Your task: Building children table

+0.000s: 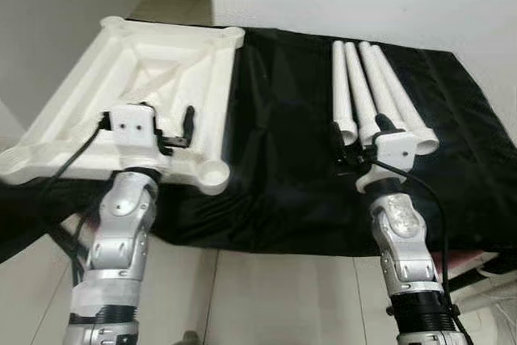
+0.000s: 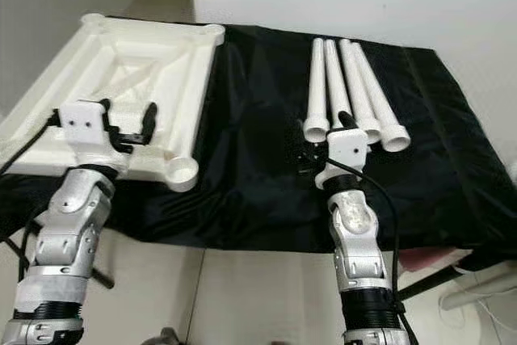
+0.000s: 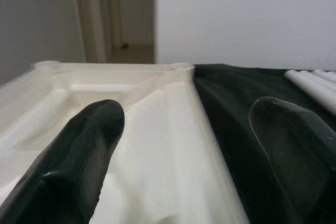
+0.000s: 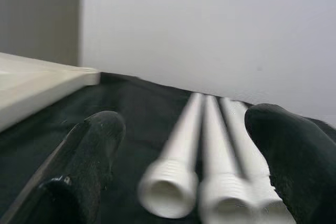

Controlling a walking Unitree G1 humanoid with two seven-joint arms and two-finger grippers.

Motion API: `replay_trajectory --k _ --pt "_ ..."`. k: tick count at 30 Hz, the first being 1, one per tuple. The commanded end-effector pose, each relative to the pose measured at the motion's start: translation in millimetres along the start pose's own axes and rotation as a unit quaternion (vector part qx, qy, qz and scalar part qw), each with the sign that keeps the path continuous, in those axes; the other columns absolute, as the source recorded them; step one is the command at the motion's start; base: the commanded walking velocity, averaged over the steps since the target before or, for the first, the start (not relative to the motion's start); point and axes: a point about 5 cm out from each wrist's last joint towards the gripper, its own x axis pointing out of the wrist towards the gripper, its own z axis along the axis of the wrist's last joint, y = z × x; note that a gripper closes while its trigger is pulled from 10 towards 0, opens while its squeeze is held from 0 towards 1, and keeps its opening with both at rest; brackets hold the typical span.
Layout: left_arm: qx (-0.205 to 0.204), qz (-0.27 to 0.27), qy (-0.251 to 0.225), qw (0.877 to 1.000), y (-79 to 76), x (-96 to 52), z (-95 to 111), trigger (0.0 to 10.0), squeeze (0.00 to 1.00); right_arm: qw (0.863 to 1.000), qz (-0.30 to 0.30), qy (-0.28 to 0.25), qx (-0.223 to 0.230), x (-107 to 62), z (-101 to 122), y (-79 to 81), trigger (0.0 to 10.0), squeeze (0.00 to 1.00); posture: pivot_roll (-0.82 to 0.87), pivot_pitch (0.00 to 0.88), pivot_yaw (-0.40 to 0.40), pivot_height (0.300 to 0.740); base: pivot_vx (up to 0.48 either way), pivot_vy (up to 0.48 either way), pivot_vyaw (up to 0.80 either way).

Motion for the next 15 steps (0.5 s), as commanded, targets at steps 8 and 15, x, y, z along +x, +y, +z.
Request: replay_trajectory --k 8,15 --pt "-0.001 -0.004 0.000 1.000 -4.7 0.5 -1.7 10.0 0.00 1.000 -0.001 -0.001 -0.006 0.4 -1.4 -1.6 10.0 0.00 0.00 0.000 -0.028 0.740 0.243 0.000 0.00" --pt "-0.006 0.001 0.001 1.000 -5.1 -0.2 -2.2 10.0 0.00 1.000 0.002 -0.005 -0.005 1.0 -0.3 -0.8 10.0 0.00 0.01 0.000 -0.031 0.740 0.000 0.000 0.00"
